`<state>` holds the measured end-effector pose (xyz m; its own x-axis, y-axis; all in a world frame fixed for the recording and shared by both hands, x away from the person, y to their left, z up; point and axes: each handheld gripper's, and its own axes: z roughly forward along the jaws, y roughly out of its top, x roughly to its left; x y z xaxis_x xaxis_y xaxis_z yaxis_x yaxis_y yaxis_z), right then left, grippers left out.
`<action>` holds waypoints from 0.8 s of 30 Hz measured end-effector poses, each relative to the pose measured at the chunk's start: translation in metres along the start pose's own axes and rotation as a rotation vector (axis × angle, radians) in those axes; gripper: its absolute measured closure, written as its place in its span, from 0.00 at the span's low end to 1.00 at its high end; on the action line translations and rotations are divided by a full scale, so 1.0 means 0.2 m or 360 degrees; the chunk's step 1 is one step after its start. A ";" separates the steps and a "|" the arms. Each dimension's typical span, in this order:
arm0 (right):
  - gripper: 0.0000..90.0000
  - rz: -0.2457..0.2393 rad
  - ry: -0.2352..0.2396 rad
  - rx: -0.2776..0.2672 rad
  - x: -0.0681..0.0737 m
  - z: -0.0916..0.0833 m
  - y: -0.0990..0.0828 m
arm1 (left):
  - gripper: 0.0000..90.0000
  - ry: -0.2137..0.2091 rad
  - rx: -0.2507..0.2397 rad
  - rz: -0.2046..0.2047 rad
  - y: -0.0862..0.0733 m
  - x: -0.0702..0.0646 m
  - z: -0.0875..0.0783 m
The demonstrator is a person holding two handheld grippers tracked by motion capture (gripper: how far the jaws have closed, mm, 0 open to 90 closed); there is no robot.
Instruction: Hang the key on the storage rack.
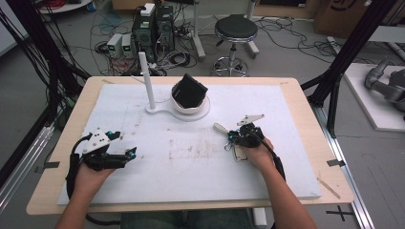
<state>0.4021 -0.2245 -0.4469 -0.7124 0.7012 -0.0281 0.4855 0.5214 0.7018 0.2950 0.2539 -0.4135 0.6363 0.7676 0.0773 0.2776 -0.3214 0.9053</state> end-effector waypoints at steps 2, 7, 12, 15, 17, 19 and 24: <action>0.92 0.0002 -0.0005 0.0005 0.00 0.00 0.00 | 0.18 0.0000 0.0002 -0.0003 0.00 0.00 0.00; 0.92 0.0021 -0.0014 -0.0050 -0.01 -0.04 0.01 | 0.18 -0.0004 0.0000 -0.0001 0.00 0.00 0.00; 0.92 0.0070 -0.0021 -0.0189 -0.02 -0.13 0.03 | 0.18 -0.0004 -0.0003 -0.0013 0.00 0.01 0.01; 0.92 0.0066 -0.0025 -0.0257 -0.01 -0.18 0.07 | 0.18 -0.0010 -0.0006 -0.0012 0.01 0.01 0.01; 0.92 0.0046 -0.0027 -0.0300 0.00 -0.21 0.10 | 0.18 -0.0012 -0.0011 -0.0016 0.01 0.01 0.02; 0.92 0.0024 -0.0033 -0.0334 0.02 -0.23 0.13 | 0.18 -0.0017 -0.0012 -0.0011 0.01 0.01 0.02; 0.92 -0.0009 -0.0022 -0.0416 0.04 -0.27 0.22 | 0.18 -0.0025 -0.0016 -0.0014 0.02 0.01 0.03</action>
<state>0.3900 -0.2216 -0.3772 -0.7069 0.7061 -0.0413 0.3325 0.3833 0.8617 0.3006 0.2507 -0.4126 0.6451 0.7615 0.0632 0.2759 -0.3092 0.9101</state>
